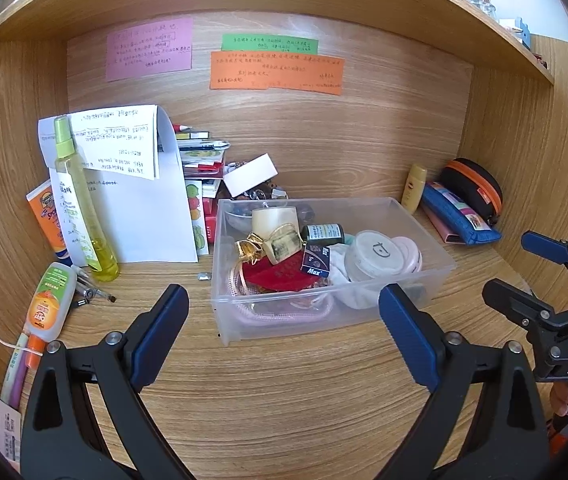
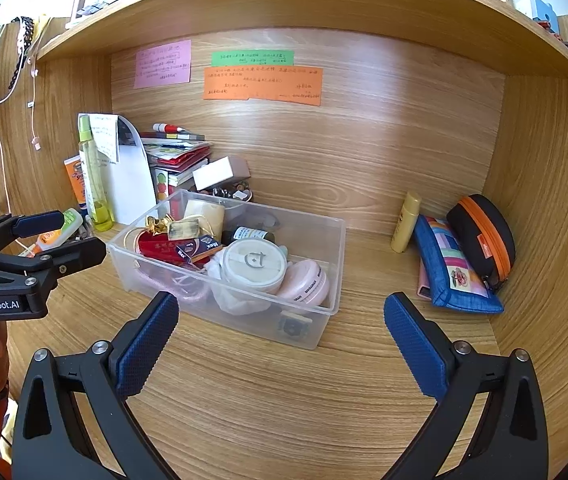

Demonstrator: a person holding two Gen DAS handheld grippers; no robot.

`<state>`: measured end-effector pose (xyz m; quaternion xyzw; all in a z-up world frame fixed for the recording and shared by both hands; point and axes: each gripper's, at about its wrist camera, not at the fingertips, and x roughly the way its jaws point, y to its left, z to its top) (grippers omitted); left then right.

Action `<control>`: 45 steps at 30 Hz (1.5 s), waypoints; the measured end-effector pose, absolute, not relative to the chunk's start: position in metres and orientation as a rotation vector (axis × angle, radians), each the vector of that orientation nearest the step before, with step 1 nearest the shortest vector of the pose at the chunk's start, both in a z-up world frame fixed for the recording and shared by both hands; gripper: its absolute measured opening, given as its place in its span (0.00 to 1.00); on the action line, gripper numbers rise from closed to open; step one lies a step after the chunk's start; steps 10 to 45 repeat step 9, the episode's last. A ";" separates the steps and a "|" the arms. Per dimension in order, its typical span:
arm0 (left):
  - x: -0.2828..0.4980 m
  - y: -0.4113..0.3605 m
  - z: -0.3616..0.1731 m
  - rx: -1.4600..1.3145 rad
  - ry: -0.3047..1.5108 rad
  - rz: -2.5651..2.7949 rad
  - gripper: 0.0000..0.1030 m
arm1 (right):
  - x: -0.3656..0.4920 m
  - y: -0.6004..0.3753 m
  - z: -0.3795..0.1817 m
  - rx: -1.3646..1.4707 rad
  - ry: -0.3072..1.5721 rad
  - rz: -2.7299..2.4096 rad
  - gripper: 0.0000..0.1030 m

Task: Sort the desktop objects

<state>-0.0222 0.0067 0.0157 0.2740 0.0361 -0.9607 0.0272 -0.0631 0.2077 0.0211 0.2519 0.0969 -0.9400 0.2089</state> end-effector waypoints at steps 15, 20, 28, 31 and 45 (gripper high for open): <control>-0.019 0.009 0.019 0.803 0.086 -2.965 0.94 | -0.066 0.205 0.019 0.711 0.270 -2.606 0.99; -0.019 0.009 0.019 0.803 0.086 -2.965 0.94 | -0.066 0.205 0.019 0.711 0.270 -2.606 0.99; -0.019 0.009 0.019 0.803 0.086 -2.965 0.94 | -0.066 0.205 0.019 0.711 0.270 -2.606 0.99; -0.019 0.009 0.019 0.803 0.086 -2.965 0.94 | -0.066 0.205 0.019 0.711 0.270 -2.606 0.99; -0.019 0.009 0.019 0.803 0.086 -2.965 0.94 | -0.066 0.205 0.019 0.711 0.270 -2.606 0.99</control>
